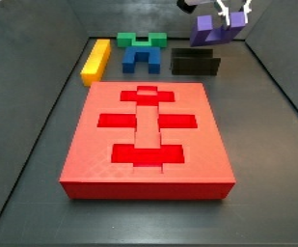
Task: Pick up the purple object. Move up. Place the purple object on the fixture. Regrasp the purple object. Move to above the board. Insert the purple object.
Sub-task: Place the purple object on the fixture.
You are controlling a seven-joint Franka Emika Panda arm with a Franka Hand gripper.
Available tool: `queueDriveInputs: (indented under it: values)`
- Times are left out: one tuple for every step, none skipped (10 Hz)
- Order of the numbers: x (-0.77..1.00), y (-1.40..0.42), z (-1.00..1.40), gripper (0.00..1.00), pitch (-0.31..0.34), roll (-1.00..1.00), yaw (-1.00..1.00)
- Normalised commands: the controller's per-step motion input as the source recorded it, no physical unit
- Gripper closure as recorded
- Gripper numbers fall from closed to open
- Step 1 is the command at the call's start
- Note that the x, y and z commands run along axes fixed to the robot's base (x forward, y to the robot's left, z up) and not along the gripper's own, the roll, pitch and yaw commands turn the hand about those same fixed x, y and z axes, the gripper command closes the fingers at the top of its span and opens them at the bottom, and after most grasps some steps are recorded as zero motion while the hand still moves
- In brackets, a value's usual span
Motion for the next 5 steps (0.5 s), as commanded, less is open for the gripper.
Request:
queueDriveInputs:
  values:
    - [0.00, 0.12, -0.43, 1.00, 0.189, 0.45, -0.50]
    - [-0.14, 0.28, -0.39, 1.00, 0.091, 0.01, -0.23]
    - [-0.15, 0.30, -0.28, 1.00, 0.000, -0.10, -0.06]
    - [-0.02, 0.27, -0.25, 1.00, 0.000, -0.32, 0.05]
    - [0.00, 0.10, -0.17, 1.00, 0.000, -0.40, 0.32]
